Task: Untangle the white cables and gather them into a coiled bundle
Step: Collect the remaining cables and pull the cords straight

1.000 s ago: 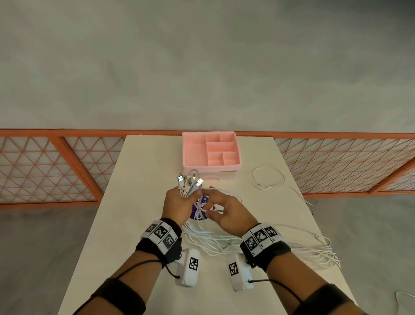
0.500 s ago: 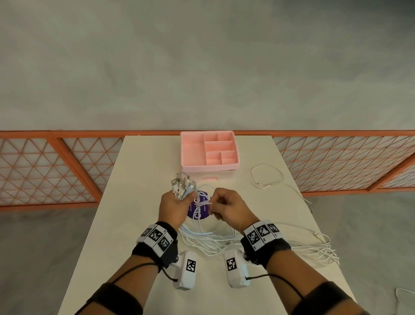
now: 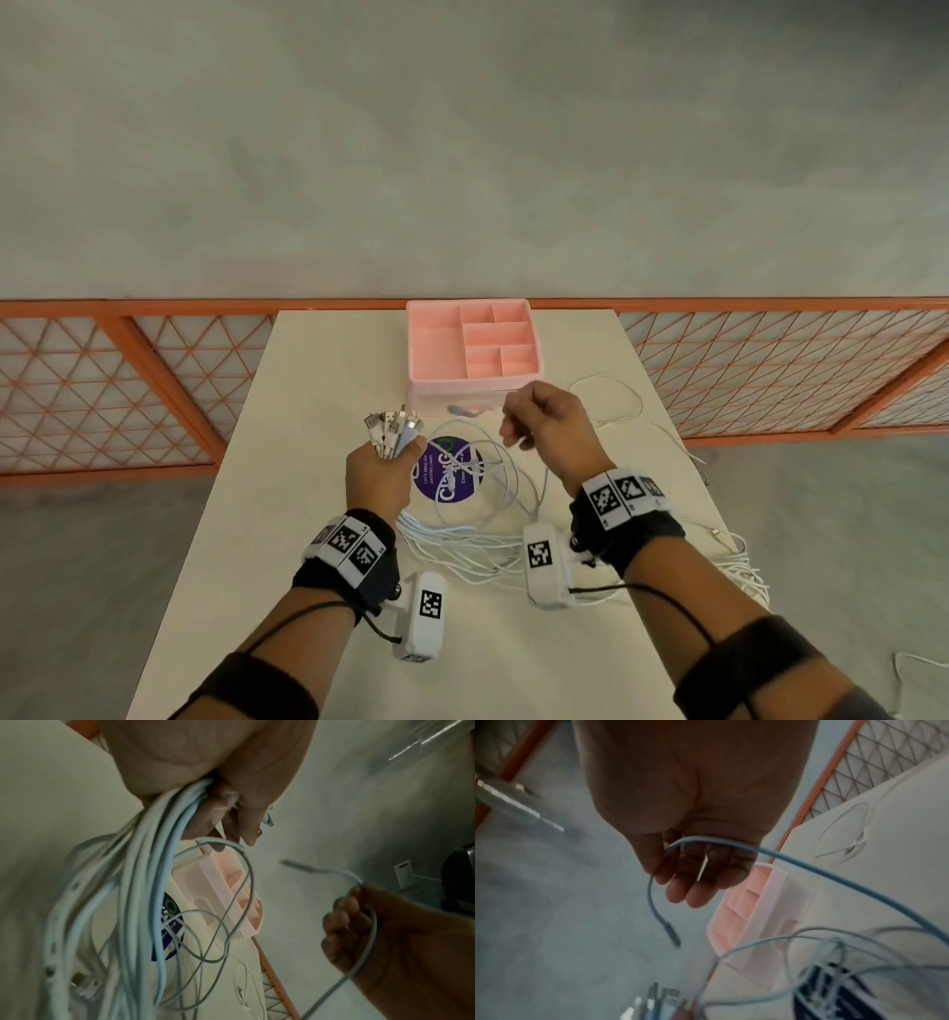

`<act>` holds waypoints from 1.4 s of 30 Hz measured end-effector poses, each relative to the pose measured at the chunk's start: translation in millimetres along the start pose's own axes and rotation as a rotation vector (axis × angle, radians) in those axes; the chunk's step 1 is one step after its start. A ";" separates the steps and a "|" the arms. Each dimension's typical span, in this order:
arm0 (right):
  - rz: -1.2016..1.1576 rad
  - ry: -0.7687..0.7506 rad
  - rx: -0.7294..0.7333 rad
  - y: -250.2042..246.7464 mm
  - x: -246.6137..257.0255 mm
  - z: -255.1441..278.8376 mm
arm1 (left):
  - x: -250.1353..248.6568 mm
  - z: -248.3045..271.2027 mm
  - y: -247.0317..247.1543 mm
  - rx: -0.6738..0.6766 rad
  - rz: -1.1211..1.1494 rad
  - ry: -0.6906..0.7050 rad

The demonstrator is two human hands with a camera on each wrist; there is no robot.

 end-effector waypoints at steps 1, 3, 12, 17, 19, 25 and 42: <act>-0.030 -0.028 -0.035 -3.6 10.1 -4.3 | -2.8 0.9 0.8 -0.004 0.006 0.012; -0.066 -0.092 -0.158 -16.4 28.3 -13.2 | -9.0 0.2 -0.7 -0.026 0.029 0.023; 0.109 -0.119 -0.695 -123.1 42.6 -16.2 | -40.6 10.9 13.0 0.191 0.433 -0.093; -0.034 0.009 -1.068 -246.6 25.4 13.0 | -31.2 9.1 -7.8 0.161 0.397 -0.091; -0.173 -0.014 -1.201 -286.7 20.4 28.0 | -20.3 7.6 -15.9 0.129 0.378 -0.104; -0.127 0.010 -1.201 -342.2 4.5 49.6 | -5.4 3.1 -23.8 0.070 0.364 -0.137; -0.061 0.110 -0.074 -47.8 -28.5 34.3 | -101.5 73.1 72.7 0.628 0.475 -0.124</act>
Point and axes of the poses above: each hand's wrist, its own z-axis away from the middle knuckle, its own y-axis out of the palm, x = y × z, the point moved 10 cm from there along -z, towards the middle knuckle, and after that the axes turned 11 degrees about z, right-handed, at the moved point
